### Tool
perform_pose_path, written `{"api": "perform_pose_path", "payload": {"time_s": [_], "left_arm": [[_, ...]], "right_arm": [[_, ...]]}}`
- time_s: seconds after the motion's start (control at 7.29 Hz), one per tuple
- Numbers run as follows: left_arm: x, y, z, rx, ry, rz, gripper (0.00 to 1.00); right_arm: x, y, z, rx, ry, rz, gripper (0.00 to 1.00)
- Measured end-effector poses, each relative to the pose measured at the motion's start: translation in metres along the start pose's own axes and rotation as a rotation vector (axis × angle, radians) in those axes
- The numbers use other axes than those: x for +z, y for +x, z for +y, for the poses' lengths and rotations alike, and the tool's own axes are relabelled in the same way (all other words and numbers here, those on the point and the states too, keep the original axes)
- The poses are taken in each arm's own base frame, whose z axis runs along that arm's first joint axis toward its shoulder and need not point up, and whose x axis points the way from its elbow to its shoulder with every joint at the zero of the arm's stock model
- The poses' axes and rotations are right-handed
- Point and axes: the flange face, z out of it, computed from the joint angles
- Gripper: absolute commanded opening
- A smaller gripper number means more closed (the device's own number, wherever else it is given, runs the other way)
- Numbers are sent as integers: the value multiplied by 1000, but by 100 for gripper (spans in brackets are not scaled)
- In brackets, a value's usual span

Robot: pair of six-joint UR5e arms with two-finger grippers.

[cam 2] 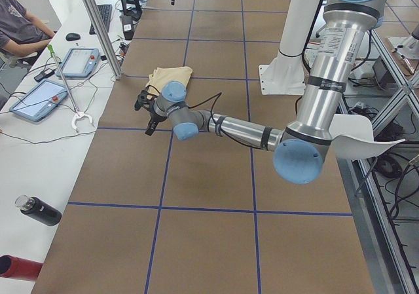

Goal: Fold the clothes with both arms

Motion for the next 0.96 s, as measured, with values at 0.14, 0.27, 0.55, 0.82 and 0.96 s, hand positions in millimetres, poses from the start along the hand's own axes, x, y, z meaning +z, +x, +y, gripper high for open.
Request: {"api": "perform_pose_path", "payload": {"time_s": [0.14, 0.27, 0.55, 0.82, 0.96], "left_arm": [[-42, -59, 15, 101, -16, -20, 100], [-82, -109, 26, 184, -30, -53, 100], [-127, -145, 34, 253, -97, -105, 100], [-147, -144, 54, 206, -177, -125, 100], [-150, -146, 71, 183, -204, -128, 100]], "right_arm": [[-21, 64, 2, -81, -35, -9, 100], [-30, 123, 16, -155, -61, -17, 100], [-35, 183, 58, -235, -78, -34, 100], [-46, 188, 100, -259, -68, -52, 100], [-46, 190, 112, -263, -75, -56, 100]]}}
